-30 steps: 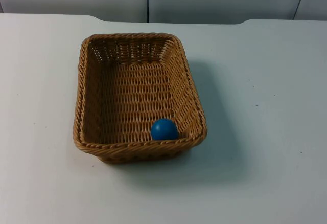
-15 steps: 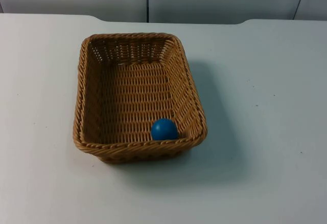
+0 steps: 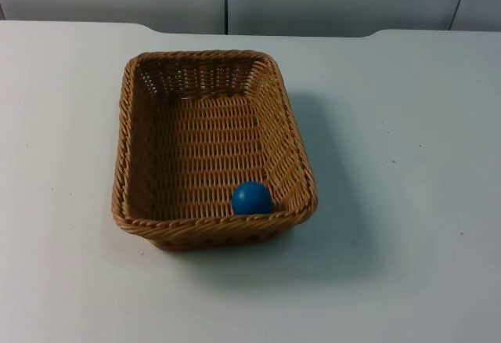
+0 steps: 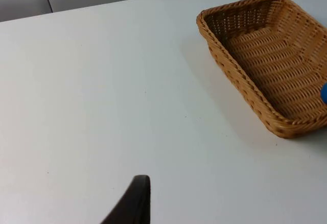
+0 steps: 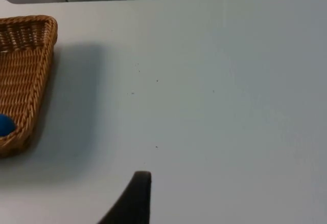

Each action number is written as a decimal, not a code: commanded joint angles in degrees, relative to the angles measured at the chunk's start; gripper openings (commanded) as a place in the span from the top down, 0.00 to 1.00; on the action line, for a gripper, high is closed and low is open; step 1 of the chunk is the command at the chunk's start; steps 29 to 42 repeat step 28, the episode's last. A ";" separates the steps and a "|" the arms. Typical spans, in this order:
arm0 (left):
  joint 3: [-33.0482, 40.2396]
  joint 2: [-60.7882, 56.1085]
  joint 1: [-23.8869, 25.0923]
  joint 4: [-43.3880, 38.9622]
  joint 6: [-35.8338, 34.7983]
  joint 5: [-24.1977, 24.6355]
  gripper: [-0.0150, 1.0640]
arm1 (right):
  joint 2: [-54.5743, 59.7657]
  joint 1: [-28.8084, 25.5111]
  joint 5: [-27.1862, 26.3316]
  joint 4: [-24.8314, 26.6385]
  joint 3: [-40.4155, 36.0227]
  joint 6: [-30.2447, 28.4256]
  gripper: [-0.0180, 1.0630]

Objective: Pick up the basket with the left hand and place the ball into the basket with the right hand.

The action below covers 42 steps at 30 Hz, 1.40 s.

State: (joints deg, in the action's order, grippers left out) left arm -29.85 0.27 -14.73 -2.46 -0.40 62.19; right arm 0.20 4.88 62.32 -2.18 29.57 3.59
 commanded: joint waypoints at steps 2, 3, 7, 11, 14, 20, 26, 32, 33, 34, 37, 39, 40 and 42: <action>0.47 -0.27 -0.36 -0.02 -0.06 -0.50 0.01 | -0.20 0.20 -0.41 -0.57 -0.30 -1.63 0.02; 0.47 -0.27 -0.36 -0.02 -0.06 -0.50 0.01 | -0.20 0.20 -0.41 -0.57 -0.30 -1.35 0.02; 0.47 -0.27 -0.36 -0.02 -0.06 -0.50 0.01 | -0.20 0.20 -0.41 -0.57 -0.30 0.91 0.02; 0.47 -0.27 -0.36 -0.02 -0.06 -0.50 0.01 | -0.20 0.20 -0.52 -0.57 -0.30 0.91 0.02; 0.47 -0.27 -0.36 -0.02 -0.06 -0.50 0.01 | -0.20 0.20 -0.52 -0.57 -0.30 0.91 0.02; 0.47 -0.27 6.05 -0.02 -0.03 -0.50 0.01 | -0.20 -3.88 -0.85 -0.29 -0.03 0.91 0.02; 0.47 -0.27 12.05 -0.02 -0.03 -0.50 0.01 | -0.20 -6.35 -0.85 -0.46 -0.03 0.80 0.02; 0.47 -0.27 13.52 -0.02 -0.03 -0.50 0.01 | -0.20 -6.35 -0.85 -0.46 -0.03 0.80 0.02; 0.47 -0.27 13.52 -0.02 -0.03 -0.50 0.01 | -0.20 -6.35 -0.85 -0.46 -0.03 0.80 0.02; 0.47 -0.27 13.52 -0.02 -0.03 -0.50 0.01 | -0.20 -6.35 -0.85 -0.46 -0.03 0.80 0.02; 0.47 -0.27 13.52 -0.02 -0.03 -0.50 0.01 | -0.20 -6.35 -0.85 -0.46 -0.03 0.80 0.02; 0.47 -0.27 13.52 -0.02 -0.03 -0.50 0.01 | -0.20 -6.35 -0.85 -0.46 -0.03 0.80 0.02; 0.47 -0.27 13.52 -0.02 -0.03 -0.50 0.01 | -0.20 -6.35 -0.85 -0.46 -0.03 0.80 0.02; 0.47 -0.27 13.52 -0.02 -0.03 -0.50 0.01 | -0.20 -6.35 -0.85 -0.46 -0.03 0.80 0.02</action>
